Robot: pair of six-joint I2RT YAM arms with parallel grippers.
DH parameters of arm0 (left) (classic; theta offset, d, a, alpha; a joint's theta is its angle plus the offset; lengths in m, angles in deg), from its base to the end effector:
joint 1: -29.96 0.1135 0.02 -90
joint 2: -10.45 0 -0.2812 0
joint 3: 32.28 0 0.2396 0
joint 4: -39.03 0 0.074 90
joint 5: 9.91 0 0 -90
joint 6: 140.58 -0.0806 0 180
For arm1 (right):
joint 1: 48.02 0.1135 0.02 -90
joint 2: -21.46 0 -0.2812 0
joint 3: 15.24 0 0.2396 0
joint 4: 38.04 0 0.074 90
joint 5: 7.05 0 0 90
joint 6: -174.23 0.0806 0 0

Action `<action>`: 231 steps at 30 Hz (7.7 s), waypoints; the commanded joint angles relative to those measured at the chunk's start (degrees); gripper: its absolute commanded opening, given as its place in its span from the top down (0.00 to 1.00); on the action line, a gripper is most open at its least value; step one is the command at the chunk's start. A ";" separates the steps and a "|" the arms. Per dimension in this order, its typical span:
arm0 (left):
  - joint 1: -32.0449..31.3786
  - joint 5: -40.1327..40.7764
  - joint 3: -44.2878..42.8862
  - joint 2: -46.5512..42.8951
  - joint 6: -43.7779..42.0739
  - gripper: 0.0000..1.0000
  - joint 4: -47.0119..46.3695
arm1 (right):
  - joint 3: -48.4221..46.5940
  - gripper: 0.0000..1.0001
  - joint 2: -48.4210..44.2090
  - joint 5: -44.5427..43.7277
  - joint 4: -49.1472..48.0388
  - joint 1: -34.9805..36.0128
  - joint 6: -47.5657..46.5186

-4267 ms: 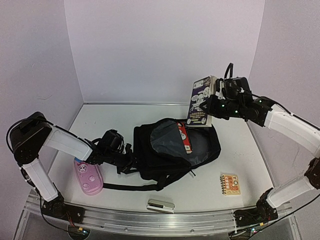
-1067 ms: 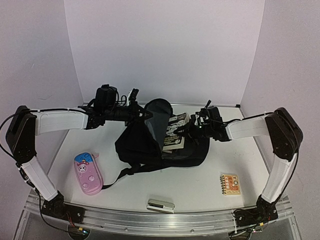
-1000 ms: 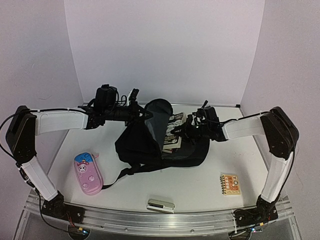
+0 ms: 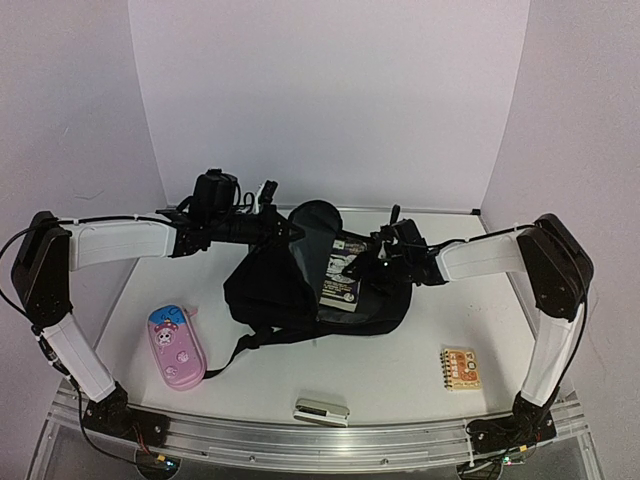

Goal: Pack the student bag
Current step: Place the book in the student bag, then pick up the stationery from the center of the board.

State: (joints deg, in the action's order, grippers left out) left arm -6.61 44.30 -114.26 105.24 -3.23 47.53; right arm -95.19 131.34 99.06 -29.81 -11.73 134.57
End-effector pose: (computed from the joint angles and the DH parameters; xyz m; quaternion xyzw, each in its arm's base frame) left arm 0.2988 -0.2803 0.2899 0.0988 0.7985 -0.5476 0.2296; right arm 0.3433 0.2798 0.1648 0.0481 0.8913 0.3886 0.2284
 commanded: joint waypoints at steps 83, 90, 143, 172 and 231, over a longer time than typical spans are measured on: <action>30.62 38.41 39.74 -44.20 8.19 0.00 46.71 | -5.54 0.27 -16.00 -2.35 8.59 24.84 -13.14; 30.62 32.02 41.84 -41.84 6.10 0.10 39.88 | -9.82 0.30 -8.36 -1.19 6.89 27.18 -12.88; 20.31 15.69 42.46 -18.18 1.74 0.64 13.44 | -49.38 0.53 39.30 15.98 1.81 27.79 -7.65; 21.02 8.58 44.29 -51.64 8.61 0.12 19.58 | -19.59 1.00 16.74 11.93 -40.98 26.37 7.02; -9.20 -22.52 -7.82 -13.08 -30.04 0.98 40.75 | -20.34 0.04 -18.43 35.33 37.90 8.35 -43.39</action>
State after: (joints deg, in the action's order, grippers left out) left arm -13.67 27.19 -117.29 90.43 -31.09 89.11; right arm -114.97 113.73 126.71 4.99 -3.56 94.42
